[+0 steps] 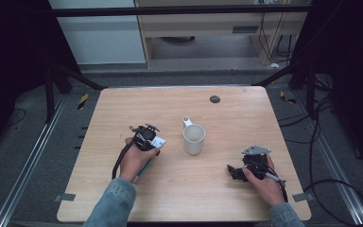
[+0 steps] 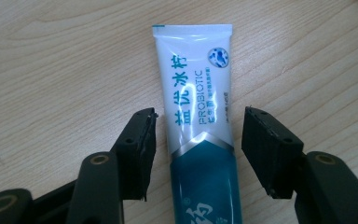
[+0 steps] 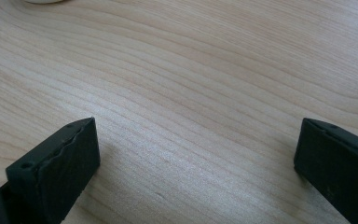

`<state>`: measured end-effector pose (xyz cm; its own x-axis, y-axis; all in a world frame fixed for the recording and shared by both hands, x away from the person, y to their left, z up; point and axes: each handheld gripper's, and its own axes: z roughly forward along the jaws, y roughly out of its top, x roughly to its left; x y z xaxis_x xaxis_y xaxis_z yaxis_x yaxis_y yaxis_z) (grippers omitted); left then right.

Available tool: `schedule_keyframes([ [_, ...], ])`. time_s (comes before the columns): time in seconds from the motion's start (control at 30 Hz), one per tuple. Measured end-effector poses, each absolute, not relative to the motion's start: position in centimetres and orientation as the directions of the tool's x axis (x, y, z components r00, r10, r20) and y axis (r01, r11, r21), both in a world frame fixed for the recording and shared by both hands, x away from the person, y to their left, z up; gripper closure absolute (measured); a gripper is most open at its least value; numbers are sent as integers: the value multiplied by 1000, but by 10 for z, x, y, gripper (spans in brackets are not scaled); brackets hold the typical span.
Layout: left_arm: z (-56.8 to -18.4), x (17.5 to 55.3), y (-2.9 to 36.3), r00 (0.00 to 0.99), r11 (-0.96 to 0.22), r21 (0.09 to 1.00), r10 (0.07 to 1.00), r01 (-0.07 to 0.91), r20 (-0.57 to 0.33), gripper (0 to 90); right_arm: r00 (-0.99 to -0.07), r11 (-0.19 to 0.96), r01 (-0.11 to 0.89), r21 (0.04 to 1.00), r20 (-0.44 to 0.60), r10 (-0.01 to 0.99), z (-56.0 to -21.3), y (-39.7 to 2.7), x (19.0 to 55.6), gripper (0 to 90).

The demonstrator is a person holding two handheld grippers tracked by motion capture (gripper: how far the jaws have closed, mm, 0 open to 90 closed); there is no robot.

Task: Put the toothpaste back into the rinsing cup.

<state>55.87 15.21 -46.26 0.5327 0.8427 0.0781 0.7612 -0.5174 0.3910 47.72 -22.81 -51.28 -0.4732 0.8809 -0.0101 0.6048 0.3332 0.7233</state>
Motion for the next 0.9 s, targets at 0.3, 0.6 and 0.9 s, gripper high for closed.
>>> schedule_keyframes([
  [0.3, -465, 563, 154, 533, -514, 364, 844, 776, 56, 481, -473, 333, 605, 723, -10, 881, -513, -228, 477, 4],
  [0.6, -468, 566, 154, 539, -512, 356, 842, 782, 27, 528, -474, 334, 604, 723, -10, 881, -513, -228, 477, 4],
  [0.9, -468, 570, 155, 546, -516, 343, 838, 785, 12, 544, -473, 333, 605, 723, -10, 881, -513, -228, 477, 4],
])
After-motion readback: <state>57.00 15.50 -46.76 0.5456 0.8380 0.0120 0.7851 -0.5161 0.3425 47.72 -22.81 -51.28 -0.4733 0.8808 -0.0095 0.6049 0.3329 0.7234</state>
